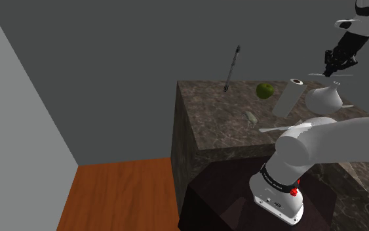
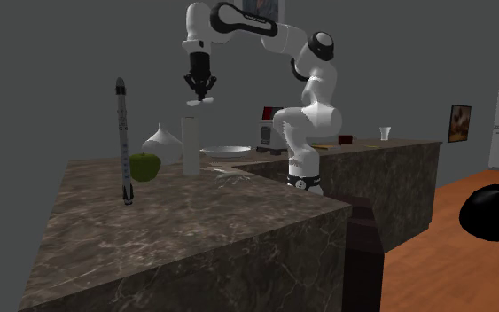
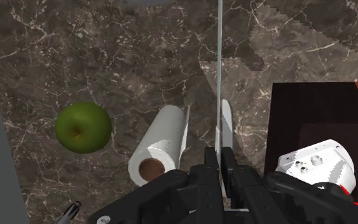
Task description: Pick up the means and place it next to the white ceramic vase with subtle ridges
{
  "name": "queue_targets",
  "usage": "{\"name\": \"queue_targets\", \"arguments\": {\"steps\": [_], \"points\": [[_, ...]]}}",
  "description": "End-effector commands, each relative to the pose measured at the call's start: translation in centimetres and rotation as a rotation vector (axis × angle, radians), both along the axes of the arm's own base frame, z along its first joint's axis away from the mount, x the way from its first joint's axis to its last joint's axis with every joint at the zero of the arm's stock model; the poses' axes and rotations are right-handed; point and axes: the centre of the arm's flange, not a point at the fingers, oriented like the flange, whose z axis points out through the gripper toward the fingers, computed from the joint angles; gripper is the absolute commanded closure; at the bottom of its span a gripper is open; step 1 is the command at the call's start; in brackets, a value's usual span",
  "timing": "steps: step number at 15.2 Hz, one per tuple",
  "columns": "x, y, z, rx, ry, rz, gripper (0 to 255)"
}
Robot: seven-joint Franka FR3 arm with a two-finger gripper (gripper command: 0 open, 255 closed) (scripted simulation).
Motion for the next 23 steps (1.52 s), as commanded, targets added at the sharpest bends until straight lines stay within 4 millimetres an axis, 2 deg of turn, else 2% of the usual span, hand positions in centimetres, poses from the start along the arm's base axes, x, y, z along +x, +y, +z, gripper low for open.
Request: {"name": "queue_targets", "arguments": {"steps": [1,7,23], "points": [[-2.4,-1.3,0.2,0.0,0.001,0.001,255],[-9.4,-5.0,0.2,0.0,0.001,0.001,255],[-9.4,-5.0,-8.2,0.0,0.001,0.001,255]]}}
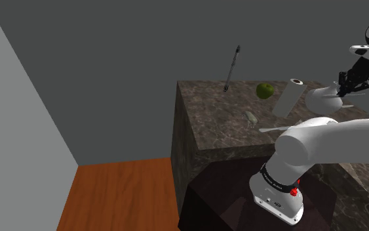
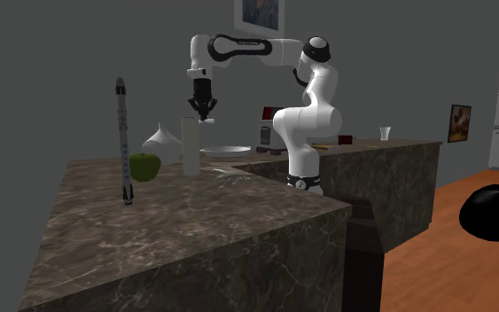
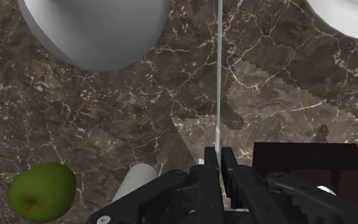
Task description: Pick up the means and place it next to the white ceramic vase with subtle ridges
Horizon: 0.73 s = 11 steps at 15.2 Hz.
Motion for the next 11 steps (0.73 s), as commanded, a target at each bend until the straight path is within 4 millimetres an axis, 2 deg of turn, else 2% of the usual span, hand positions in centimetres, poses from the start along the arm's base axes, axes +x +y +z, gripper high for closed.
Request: {"name": "queue_targets", "arguments": {"steps": [1,11], "points": [[0.0,0.1,-1.0,0.0,0.0,0.0,255],[0.0,0.1,-6.3,0.0,0.0,0.0,255]]}}
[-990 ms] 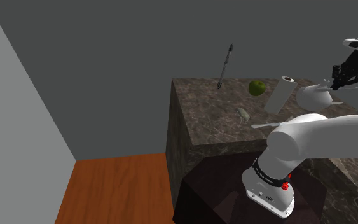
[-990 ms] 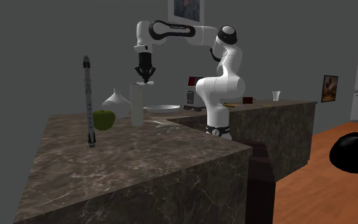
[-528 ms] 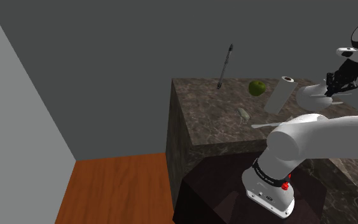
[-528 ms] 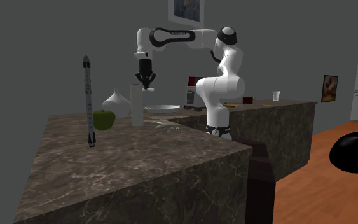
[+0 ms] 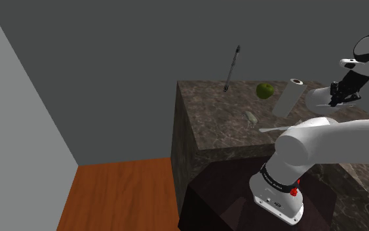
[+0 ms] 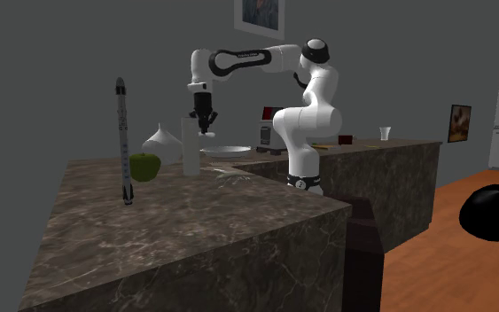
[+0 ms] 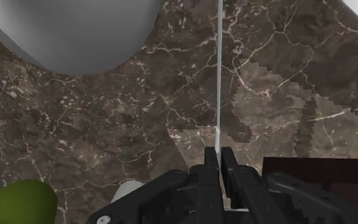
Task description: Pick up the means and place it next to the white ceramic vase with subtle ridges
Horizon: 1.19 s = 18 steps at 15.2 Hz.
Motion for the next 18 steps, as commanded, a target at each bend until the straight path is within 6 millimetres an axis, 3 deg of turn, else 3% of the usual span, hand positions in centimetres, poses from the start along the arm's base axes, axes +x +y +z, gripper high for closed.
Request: {"name": "queue_targets", "arguments": {"steps": [1,18], "points": [[0.0,0.0,-1.0,0.0,0.0,0.0,255],[0.0,0.0,-10.0,0.0,0.0,0.0,255]]}}
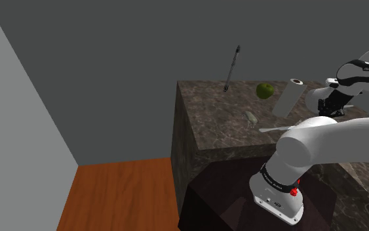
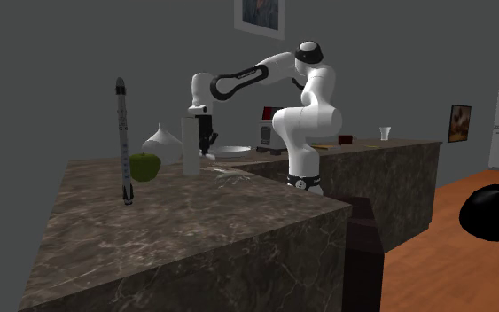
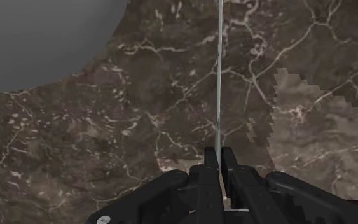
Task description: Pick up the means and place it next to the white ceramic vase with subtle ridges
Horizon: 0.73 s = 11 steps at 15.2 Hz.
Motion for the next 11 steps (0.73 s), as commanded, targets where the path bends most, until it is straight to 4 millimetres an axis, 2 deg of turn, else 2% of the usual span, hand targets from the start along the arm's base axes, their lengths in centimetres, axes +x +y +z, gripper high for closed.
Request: {"name": "queue_targets", "arguments": {"steps": [1,2,10,11], "points": [[-0.01,0.01,-1.04,0.0,0.0,0.0,255],[-0.01,0.01,-1.78,0.0,0.0,0.0,255],[-0.02,0.01,-1.78,0.0,0.0,0.0,255],[-0.02,0.01,-1.78,0.0,0.0,0.0,0]]}}
